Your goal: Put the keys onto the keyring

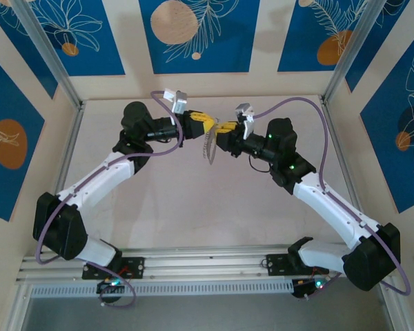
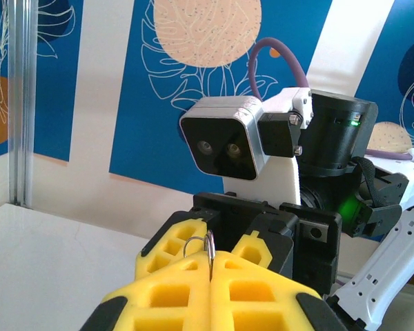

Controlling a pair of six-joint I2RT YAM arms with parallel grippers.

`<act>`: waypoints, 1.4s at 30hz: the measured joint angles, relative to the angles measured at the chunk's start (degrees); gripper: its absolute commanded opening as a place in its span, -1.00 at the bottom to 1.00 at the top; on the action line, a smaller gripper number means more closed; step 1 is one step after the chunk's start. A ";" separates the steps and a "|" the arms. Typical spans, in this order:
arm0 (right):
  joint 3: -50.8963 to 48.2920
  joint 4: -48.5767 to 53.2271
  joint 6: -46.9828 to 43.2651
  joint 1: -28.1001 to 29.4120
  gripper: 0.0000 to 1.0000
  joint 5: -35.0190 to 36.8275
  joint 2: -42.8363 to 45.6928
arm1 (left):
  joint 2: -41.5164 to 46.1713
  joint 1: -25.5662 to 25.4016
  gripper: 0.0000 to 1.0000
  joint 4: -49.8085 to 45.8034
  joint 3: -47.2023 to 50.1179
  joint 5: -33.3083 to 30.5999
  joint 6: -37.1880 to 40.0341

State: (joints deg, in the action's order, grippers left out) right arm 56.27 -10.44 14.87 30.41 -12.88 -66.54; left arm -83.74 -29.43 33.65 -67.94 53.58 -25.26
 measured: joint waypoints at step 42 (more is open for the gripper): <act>0.15 6.01 -1.44 2.12 -1.00 -1.14 1.40 | 0.07 -0.02 -1.00 0.22 0.26 -0.28 -0.39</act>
State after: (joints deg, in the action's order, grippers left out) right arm 56.42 -4.43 13.43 32.53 -14.02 -65.14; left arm -83.68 -29.45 33.87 -67.68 53.30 -25.65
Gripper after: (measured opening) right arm 0.066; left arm 0.047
